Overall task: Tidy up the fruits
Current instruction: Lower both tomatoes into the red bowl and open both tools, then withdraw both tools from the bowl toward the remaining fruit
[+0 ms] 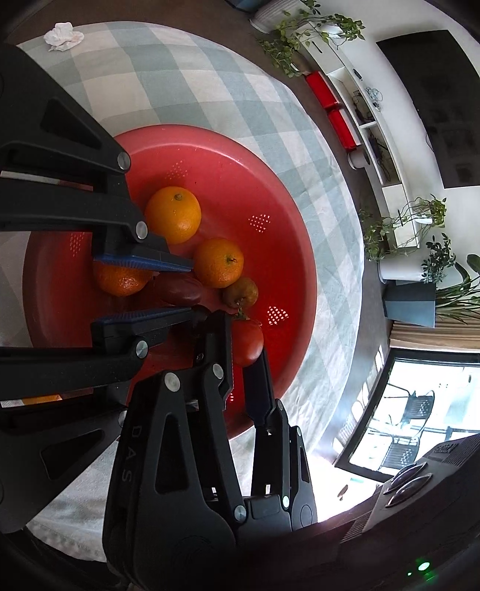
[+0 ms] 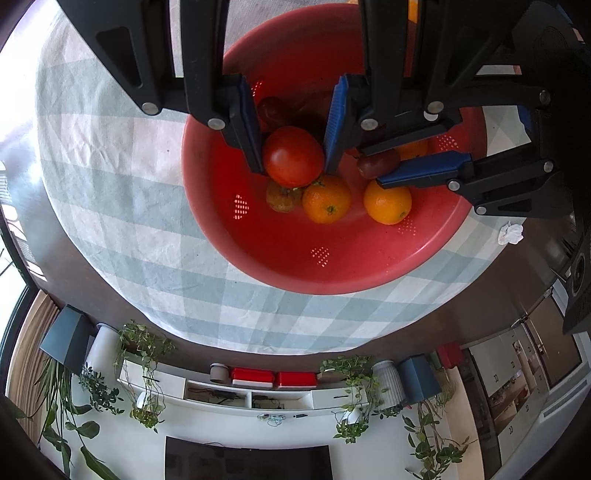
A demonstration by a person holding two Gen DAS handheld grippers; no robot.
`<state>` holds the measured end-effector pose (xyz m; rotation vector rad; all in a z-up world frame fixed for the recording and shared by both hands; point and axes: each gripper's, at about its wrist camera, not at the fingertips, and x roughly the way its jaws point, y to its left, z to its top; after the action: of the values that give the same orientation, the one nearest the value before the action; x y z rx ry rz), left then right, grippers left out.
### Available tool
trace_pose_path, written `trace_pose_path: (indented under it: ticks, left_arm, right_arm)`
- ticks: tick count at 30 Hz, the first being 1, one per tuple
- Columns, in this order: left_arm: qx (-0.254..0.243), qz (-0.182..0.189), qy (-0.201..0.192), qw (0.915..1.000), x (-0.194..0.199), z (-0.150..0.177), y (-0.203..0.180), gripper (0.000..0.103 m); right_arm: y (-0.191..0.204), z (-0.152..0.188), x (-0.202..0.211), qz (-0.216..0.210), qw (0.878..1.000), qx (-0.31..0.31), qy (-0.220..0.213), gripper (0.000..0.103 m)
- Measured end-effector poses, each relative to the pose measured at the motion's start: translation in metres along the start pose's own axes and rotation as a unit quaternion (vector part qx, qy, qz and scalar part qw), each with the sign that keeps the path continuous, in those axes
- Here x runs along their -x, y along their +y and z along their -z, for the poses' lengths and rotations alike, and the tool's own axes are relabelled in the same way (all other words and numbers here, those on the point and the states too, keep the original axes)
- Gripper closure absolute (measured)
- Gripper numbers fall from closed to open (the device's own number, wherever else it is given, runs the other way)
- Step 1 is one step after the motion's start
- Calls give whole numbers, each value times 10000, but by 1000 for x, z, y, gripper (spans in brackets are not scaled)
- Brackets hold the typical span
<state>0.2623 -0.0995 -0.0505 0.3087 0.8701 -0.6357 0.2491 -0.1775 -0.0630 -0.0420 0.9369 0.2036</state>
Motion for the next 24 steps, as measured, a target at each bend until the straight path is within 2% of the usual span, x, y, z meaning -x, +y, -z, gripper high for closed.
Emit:
trace_pose_path:
  ticks: [9, 12, 14, 16, 17, 21, 24]
  left_arm:
    - [-7, -91, 64, 9999, -3, 1, -1, 84]
    - [89, -149, 53, 9998, -3, 2, 3, 73]
    - [177, -168, 32, 9997, -3, 3, 7, 59]
    - [196, -139, -13, 9997, 0, 4, 8, 52]
    - [181, -144, -31, 9997, 1, 4, 7, 51]
    - [115, -166, -85, 9998, 8, 5, 3, 51]
    - [132, -189, -190, 9996, 19, 6, 1, 40]
  right_arm:
    - [1, 0, -3, 7, 10000, 55, 21, 67]
    - [1, 0, -2, 21, 10000, 51, 18, 66]
    - [0, 1, -1, 48, 10000, 29, -11, 65]
    - [-2, 0, 1, 65, 10000, -22, -56, 61]
    - [-2, 0, 2, 45, 10000, -43, -78, 57]
    - [-1, 1, 8, 53, 9999, -41, -128, 56]
    - [-1, 4, 20, 43, 9996, -95, -265, 50]
